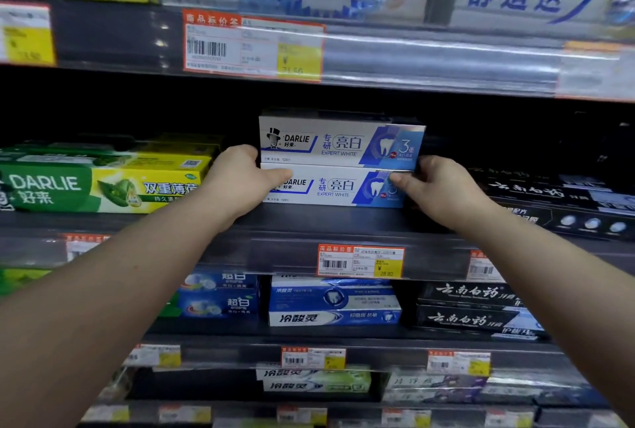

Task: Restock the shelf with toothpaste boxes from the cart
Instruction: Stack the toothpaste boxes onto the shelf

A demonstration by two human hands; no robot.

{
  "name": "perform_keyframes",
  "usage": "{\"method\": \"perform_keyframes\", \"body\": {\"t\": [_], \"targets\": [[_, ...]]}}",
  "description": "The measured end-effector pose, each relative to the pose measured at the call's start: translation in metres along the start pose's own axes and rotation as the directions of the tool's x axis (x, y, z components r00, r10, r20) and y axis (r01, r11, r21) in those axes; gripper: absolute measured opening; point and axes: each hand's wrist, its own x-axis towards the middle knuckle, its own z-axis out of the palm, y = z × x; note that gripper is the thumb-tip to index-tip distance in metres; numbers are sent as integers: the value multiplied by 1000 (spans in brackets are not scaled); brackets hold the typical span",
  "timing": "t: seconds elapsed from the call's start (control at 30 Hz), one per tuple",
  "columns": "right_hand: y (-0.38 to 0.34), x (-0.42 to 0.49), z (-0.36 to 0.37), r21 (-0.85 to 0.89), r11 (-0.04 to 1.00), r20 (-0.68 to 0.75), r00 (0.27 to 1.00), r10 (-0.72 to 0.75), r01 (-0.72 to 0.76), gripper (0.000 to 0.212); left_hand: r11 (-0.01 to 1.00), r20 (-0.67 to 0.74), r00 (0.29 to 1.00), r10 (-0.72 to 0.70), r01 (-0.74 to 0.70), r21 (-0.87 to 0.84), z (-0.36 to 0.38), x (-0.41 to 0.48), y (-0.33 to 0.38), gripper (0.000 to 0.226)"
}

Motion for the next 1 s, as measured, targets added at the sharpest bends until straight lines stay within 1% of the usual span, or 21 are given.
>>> {"method": "perform_keyframes", "body": {"t": [0.13, 0.2, 0.27, 0.37, 0.47, 0.57, 0.63, 0.67, 0.73, 0.83, 0.9, 0.93, 1.0], "targets": [[-7, -12, -13, -72, 997, 15, 1000, 9, -8, 53, 994, -43, 999, 1, 3, 112, -10, -15, 13, 49], [-11, -22, -21, -53, 999, 11, 1000, -2, 3, 60, 993, -70, 998, -5, 13, 120, -17, -27, 17, 63], [-16, -33, -25, -41, 997, -8, 998, -64, 63, 58, 994, -89, 996, 26, -16, 111, -23, -42, 18, 60], [-26, -51, -22, -121, 972, -23, 978, -208, 204, 52, 989, -100, 994, 44, -29, 145, -33, -70, 19, 46], [-42, -70, -8, -121, 942, 6, 949, -314, 313, 50, 977, -94, 994, 47, -27, 212, -49, -102, 9, 41], [-60, -94, 14, -78, 913, 120, 913, -391, 401, 48, 945, -55, 998, 22, -3, 328, -70, -136, -16, 40], [-75, -114, 33, -64, 897, 236, 880, -413, 438, 48, 895, -8, 998, -69, 66, 442, -88, -159, -38, 47], [-83, -125, 43, -69, 882, 290, 856, -429, 465, 47, 855, 10, 990, -141, 117, 506, -98, -171, -50, 51], [-97, -146, 66, -66, 847, 397, 792, -463, 528, 45, 785, 34, 964, -264, 194, 588, -122, -200, -75, 55], [-123, -180, 104, -68, 825, 554, 709, -437, 561, 47, 718, 13, 933, -360, 268, 643, -163, -246, -117, 44], [-146, -205, 130, -83, 831, 651, 661, -373, 551, 49, 673, 6, 902, -432, 318, 668, -194, -277, -142, 45], [-160, -217, 144, -81, 826, 681, 636, -363, 558, 50, 652, 0, 882, -472, 349, 674, -210, -294, -153, 47], [-192, -243, 174, -70, 792, 709, 589, -389, 607, 53, 617, -30, 852, -522, 401, 677, -247, -329, -176, 48]]}}
